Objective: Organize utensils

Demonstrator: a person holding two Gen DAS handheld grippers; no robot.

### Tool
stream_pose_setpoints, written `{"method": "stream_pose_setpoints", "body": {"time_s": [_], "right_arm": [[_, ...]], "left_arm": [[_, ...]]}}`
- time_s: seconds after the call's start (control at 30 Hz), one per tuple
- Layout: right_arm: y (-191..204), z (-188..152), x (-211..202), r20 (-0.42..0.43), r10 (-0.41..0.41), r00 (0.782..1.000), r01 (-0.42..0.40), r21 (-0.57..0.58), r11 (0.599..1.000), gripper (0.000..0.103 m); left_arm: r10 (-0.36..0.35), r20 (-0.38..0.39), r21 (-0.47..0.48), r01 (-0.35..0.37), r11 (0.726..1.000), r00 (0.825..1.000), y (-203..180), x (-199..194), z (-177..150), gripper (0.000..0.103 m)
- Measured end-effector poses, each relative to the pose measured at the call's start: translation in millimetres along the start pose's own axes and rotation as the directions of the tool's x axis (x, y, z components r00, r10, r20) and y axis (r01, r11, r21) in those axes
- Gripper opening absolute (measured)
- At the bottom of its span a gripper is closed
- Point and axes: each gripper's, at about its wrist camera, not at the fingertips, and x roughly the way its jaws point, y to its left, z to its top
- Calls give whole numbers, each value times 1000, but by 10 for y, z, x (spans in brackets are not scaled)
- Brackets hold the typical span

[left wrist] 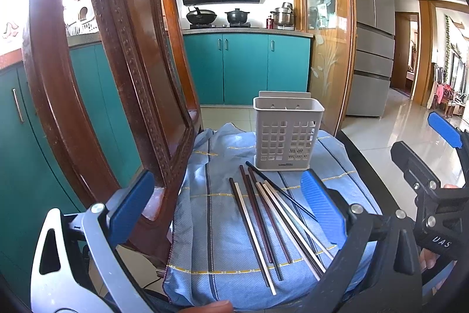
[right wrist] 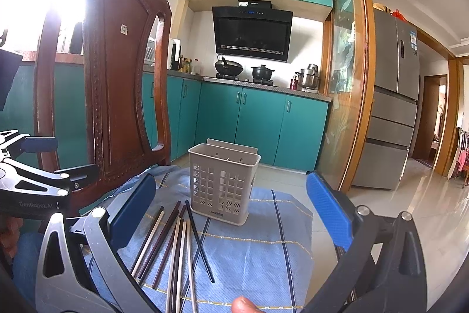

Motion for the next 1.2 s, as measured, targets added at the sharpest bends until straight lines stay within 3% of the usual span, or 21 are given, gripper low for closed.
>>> {"method": "stream_pose_setpoints", "body": {"time_s": [1.2], "right_arm": [[-11,-12,-7,12,-5,1000,5,2,1000,100]], "left_arm": [[0,-3,5,0,1000,1000,-25,-9,-20,99]]}}
